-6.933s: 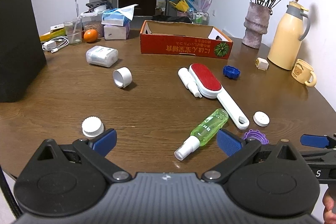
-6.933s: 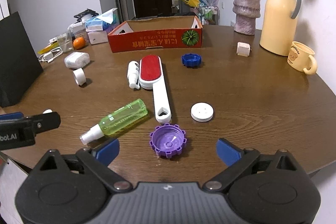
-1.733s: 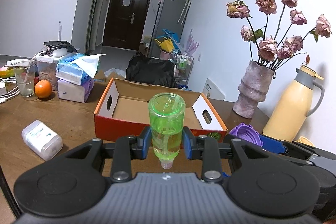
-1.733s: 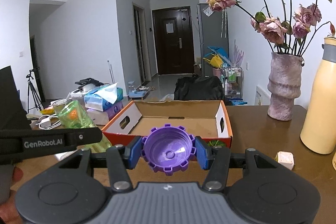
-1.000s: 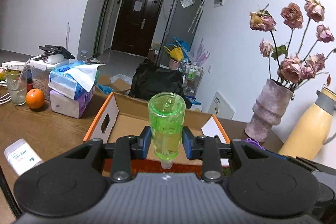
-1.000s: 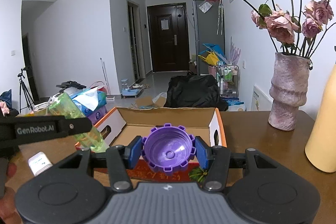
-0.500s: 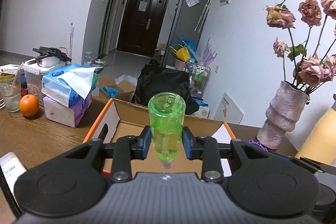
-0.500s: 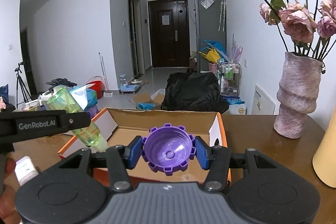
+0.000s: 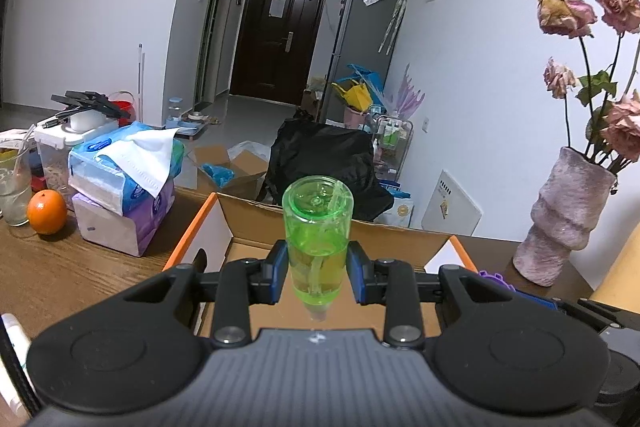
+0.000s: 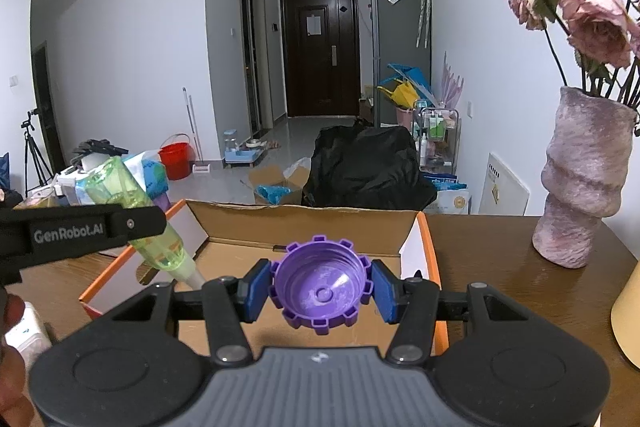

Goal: Organize rigid objects
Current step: 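Carry the green bottle and purple cap over the cardboard box with both tools, then open both tools to drop the bottle and cap into the box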

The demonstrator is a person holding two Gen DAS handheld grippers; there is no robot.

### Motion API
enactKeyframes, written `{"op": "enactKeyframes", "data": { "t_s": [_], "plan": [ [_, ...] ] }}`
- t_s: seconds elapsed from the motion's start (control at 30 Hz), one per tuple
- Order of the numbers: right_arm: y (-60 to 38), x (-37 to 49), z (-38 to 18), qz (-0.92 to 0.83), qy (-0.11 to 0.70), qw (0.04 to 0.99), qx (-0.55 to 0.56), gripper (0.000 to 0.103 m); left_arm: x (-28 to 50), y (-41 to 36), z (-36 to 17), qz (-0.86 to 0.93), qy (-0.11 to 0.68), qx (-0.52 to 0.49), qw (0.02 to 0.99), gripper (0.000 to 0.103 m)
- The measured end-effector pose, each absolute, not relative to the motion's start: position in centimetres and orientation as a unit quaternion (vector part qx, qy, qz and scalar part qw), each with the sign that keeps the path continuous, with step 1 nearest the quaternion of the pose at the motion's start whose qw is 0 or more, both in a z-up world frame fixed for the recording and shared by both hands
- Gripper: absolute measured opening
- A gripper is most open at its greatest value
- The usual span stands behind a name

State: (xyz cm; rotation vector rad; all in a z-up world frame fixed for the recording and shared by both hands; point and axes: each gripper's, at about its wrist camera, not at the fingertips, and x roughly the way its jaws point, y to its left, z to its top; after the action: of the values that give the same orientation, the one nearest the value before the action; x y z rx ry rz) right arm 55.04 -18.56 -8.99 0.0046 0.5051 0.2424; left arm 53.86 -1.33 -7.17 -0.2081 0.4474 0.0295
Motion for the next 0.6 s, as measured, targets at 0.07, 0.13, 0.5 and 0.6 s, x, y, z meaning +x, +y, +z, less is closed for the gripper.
{"op": "enactKeyframes", "data": {
  "t_s": [0.07,0.13,0.5,0.6],
  "plan": [
    [-18.5,55.4,-9.3,0.119,0.252,0.960,0.002,0.052,54.4,-1.3,-7.4,0.017,0.223,-0.100,0.970,0.032],
    [-18.3,55.7,-9.5,0.119,0.254,0.960,0.002,0.052,54.8,-1.3,-7.6,0.019,0.224,-0.097,0.970,0.032],
    [-17.9,57.8,-11.6,0.111,0.263,0.958,0.000,0.052,57.2,-0.9,-9.1,0.034,0.237,-0.077,0.968,0.032],
    [-17.8,58.2,-12.1,0.109,0.267,0.958,-0.002,0.052,57.6,-0.8,-9.4,0.034,0.239,-0.072,0.968,0.032]
  ]
}}
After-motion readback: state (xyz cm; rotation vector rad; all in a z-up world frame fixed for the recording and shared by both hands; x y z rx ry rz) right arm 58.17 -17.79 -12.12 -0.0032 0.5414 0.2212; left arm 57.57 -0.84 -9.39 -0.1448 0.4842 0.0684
